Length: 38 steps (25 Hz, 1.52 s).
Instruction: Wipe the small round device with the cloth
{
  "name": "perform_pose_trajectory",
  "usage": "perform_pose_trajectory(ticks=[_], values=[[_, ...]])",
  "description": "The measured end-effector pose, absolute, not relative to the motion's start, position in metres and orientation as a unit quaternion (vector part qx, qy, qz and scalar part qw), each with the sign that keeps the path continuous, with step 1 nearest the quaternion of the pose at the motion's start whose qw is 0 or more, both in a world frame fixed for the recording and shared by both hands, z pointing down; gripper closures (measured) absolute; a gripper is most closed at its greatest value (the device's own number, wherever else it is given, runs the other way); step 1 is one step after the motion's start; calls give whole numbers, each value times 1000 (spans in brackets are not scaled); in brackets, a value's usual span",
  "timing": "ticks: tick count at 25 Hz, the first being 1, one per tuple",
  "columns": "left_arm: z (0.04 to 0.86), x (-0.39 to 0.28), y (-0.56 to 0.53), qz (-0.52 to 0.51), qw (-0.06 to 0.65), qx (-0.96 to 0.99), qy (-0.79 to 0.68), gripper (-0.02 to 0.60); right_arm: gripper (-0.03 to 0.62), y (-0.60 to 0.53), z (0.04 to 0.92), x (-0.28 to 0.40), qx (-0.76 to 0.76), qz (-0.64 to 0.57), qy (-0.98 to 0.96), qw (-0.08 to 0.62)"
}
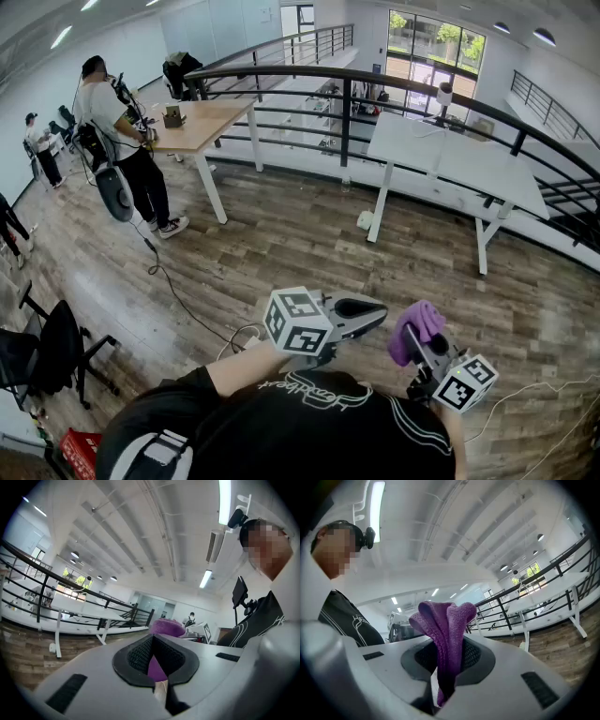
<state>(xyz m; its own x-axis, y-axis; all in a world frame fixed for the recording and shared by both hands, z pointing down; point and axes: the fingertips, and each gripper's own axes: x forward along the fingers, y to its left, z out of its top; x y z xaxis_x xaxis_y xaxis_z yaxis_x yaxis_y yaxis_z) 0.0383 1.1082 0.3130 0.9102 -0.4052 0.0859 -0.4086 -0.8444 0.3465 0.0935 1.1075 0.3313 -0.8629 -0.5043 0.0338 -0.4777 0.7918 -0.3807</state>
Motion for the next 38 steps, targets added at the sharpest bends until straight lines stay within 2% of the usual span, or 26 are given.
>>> perform_pose_trajectory(ticks=[14, 23, 31, 38], values=[[300, 49, 1114, 8, 170, 965, -201, 574, 536, 1109, 314, 103, -281, -167, 944, 41], [311, 46, 1071, 17, 174, 963, -207, 574, 536, 1066, 326, 103, -275, -181, 943, 51], [332, 26, 958, 14, 194, 959, -207, 574, 536, 952, 343, 85, -281, -192, 939, 44], [344, -13, 785, 18, 213, 956, -203, 574, 536, 789, 361, 49, -298, -224, 927, 37]])
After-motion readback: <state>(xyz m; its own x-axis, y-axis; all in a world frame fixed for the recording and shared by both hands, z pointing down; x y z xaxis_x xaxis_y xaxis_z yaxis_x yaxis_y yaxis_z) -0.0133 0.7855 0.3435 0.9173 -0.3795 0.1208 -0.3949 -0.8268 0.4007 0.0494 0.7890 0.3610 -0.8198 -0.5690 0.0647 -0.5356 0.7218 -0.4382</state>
